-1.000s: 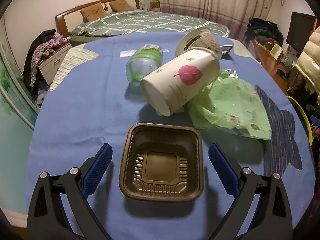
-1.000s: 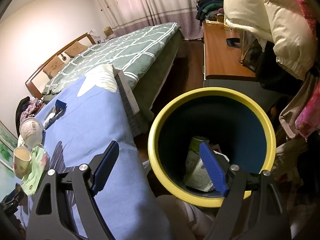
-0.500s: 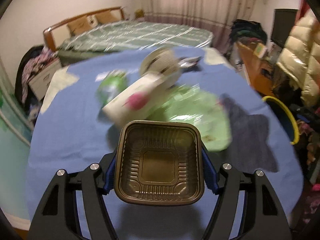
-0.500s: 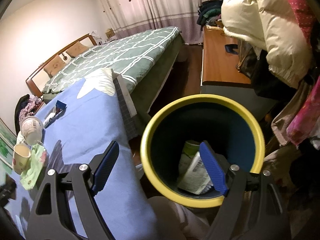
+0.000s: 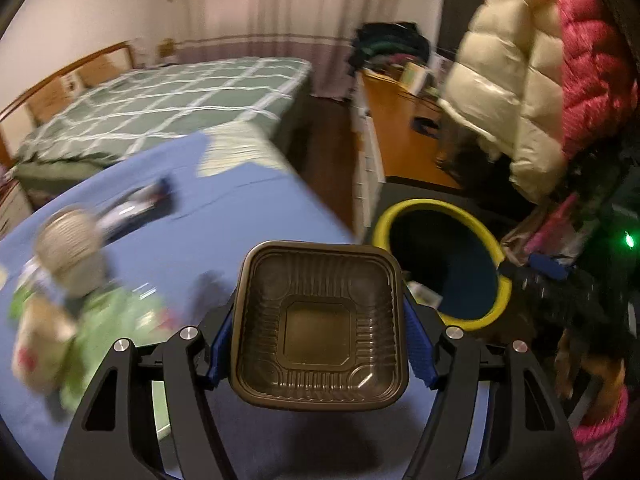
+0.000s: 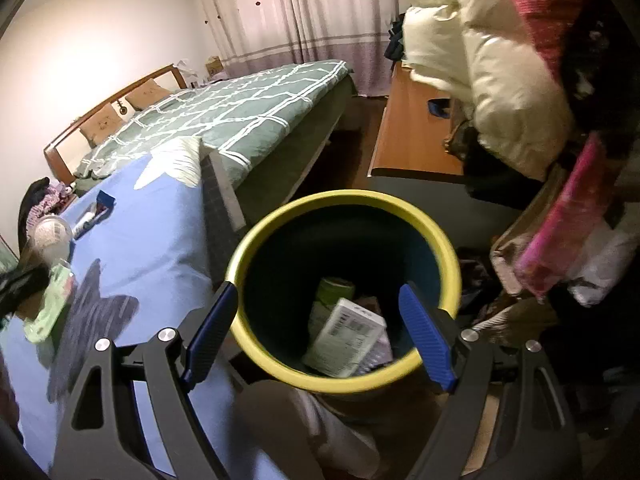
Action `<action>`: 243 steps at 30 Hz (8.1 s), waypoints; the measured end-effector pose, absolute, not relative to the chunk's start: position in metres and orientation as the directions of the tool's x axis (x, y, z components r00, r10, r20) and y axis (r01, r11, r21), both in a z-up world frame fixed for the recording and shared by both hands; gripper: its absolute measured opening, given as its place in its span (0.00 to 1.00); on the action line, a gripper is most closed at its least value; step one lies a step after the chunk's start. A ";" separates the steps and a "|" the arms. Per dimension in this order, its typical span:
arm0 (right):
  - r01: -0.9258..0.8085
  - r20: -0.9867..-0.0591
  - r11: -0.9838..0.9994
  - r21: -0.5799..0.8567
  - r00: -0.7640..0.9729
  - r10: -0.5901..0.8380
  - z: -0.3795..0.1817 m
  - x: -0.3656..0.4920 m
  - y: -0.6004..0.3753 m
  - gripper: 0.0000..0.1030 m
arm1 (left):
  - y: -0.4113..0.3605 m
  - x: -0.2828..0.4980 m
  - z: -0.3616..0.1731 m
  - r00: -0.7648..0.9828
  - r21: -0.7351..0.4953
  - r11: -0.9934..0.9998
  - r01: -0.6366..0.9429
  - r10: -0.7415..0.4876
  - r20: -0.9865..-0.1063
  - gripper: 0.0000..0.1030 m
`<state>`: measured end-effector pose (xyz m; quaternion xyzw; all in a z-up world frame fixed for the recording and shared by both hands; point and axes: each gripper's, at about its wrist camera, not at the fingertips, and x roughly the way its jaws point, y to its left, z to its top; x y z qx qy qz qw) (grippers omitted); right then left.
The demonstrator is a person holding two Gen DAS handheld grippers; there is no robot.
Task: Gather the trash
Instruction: 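Carry the brown tray to the yellow bin and open the left tool, then move both tools back over the cloth toward the green plastic bag, then grasp the green plastic bag with the right tool and lift it, then carry the green bag to the yellow bin and open the right tool, then grasp the white paper cup with the left tool, then carry the paper cup to the yellow bin and open the left tool, then move the right tool to the candy wrapper and close on it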
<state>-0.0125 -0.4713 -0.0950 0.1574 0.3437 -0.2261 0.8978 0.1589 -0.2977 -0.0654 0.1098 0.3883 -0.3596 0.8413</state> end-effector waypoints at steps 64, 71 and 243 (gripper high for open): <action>-0.187 -0.725 0.981 -0.053 0.682 0.091 -0.110 0.124 -0.132 0.76 | 0.102 0.184 -0.109 0.812 -0.047 0.970 -0.237 0.171 -0.558 0.95; -0.179 -0.765 0.979 -0.095 0.642 0.043 -0.128 0.136 -0.133 0.64 | 0.101 0.185 -0.105 0.806 -0.076 0.964 -0.255 0.168 -0.567 0.95; 0.533 -0.679 0.844 0.063 0.643 -0.355 -0.101 -0.037 -0.502 0.57 | -0.371 0.156 -0.081 0.421 -0.090 0.671 0.736 -0.557 -0.715 0.91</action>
